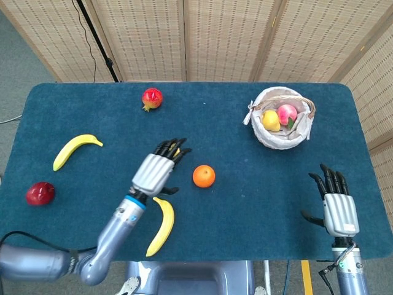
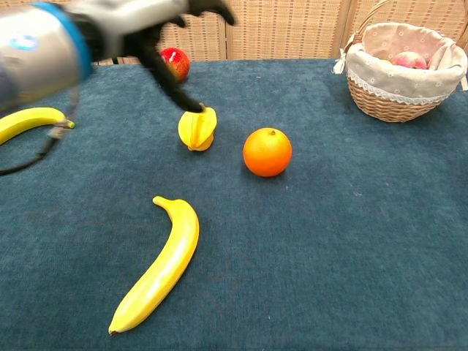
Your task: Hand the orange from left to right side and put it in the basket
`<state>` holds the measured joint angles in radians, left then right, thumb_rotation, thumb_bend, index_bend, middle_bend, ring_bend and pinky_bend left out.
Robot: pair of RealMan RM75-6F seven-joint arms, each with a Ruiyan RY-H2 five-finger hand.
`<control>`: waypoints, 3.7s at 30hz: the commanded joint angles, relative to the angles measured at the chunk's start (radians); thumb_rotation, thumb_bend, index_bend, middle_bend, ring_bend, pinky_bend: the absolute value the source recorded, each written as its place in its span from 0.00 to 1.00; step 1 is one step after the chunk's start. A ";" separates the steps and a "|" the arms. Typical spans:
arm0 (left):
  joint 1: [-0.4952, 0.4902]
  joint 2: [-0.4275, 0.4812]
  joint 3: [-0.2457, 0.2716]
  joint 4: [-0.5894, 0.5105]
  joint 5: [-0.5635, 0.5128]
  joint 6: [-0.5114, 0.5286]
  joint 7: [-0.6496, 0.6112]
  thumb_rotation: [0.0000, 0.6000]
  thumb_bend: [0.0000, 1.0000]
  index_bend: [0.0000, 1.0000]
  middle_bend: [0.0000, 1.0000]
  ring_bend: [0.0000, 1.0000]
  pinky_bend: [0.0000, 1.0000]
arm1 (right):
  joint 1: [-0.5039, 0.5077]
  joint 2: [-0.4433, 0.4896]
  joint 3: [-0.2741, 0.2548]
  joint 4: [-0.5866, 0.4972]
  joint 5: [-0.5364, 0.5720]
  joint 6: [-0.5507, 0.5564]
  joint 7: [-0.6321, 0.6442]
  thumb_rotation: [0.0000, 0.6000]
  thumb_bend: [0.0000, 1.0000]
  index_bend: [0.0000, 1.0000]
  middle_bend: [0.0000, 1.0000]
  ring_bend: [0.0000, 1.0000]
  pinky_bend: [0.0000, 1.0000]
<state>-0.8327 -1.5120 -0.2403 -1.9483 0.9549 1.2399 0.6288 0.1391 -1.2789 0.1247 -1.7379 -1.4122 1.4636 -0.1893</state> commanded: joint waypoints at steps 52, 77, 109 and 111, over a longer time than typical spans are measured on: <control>0.593 0.263 0.245 0.077 0.370 0.252 -0.363 1.00 0.11 0.15 0.04 0.01 0.09 | 0.445 -0.405 0.104 0.191 0.142 -0.521 -0.095 1.00 0.00 0.08 0.02 0.00 0.00; 0.615 0.276 0.198 0.095 0.348 0.198 -0.401 1.00 0.11 0.15 0.04 0.02 0.09 | 0.591 -0.578 0.174 0.391 0.376 -0.599 -0.058 1.00 0.00 0.10 0.03 0.01 0.01; 0.616 0.270 0.175 0.115 0.331 0.140 -0.409 1.00 0.11 0.15 0.04 0.02 0.09 | 0.511 -0.496 0.186 0.351 0.204 -0.288 -0.055 1.00 0.07 0.74 0.65 0.69 0.76; 0.616 0.270 0.175 0.114 0.330 0.136 -0.408 1.00 0.11 0.15 0.04 0.02 0.09 | 0.510 -0.476 0.196 0.329 0.200 -0.276 -0.067 1.00 0.07 0.74 0.65 0.69 0.76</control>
<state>-0.2167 -1.2418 -0.0650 -1.8340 1.2855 1.3764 0.2204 0.6525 -1.7714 0.3098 -1.3906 -1.2034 1.1769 -0.2428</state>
